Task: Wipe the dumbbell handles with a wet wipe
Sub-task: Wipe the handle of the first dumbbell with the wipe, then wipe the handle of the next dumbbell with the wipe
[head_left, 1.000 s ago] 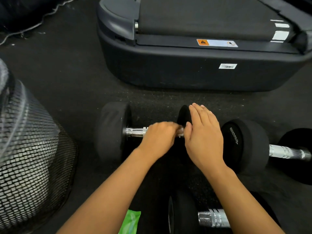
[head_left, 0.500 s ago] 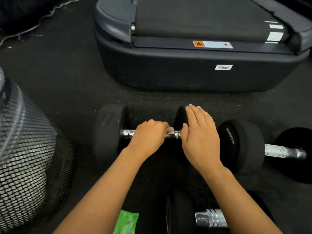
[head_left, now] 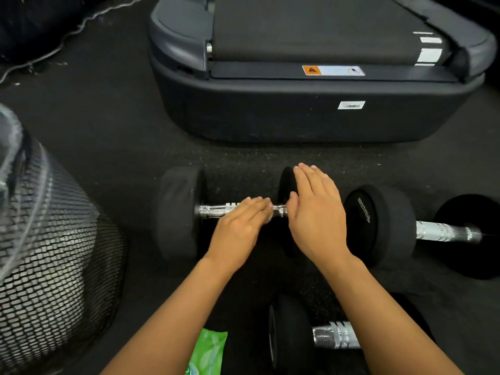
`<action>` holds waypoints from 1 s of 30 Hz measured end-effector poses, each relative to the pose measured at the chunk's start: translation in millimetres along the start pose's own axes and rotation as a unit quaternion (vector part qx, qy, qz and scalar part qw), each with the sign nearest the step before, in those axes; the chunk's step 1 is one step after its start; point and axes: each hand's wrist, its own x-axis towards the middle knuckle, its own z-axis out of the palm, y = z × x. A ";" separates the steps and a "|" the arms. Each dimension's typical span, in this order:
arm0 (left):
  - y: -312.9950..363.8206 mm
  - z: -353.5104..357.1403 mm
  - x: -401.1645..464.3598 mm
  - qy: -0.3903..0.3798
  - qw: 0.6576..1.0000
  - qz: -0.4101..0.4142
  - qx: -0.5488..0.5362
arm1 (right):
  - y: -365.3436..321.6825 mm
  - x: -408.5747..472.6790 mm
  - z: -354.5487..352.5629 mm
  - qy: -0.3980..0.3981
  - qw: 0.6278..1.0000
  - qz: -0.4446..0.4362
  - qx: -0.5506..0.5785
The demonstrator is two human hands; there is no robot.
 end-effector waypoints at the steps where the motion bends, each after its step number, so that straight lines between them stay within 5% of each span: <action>1: 1.1 0.4 2.7 -0.021 1.000 0.008 0.007 | 0.0 -0.2 -0.2 -0.002 1.000 0.000 0.000; 7: -5.0 -14.1 -7.2 0.005 0.996 -0.070 0.048 | 0.0 0.0 -4.8 -0.020 1.000 -0.009 0.005; 10: 2.7 -11.4 -1.8 -0.029 0.993 -0.098 0.059 | -0.6 0.0 -4.2 -0.019 1.000 -0.008 0.004; 15: 4.5 -15.6 12.5 -0.094 0.994 -0.031 0.046 | -2.4 1.1 -7.7 -0.040 0.999 -0.005 0.007; 21: 4.2 -29.2 11.3 -0.132 0.982 -0.130 0.045 | 3.6 1.0 -27.2 -0.106 0.990 -0.025 0.085; 25: 17.0 -48.5 3.6 -0.106 0.983 -0.150 0.031 | -4.2 -30.4 -53.9 -0.052 0.990 -0.020 0.127; 30: 75.3 -73.8 -33.3 -0.062 0.993 -0.085 -0.060 | -12.1 -87.6 -80.7 -0.078 0.984 -0.029 0.157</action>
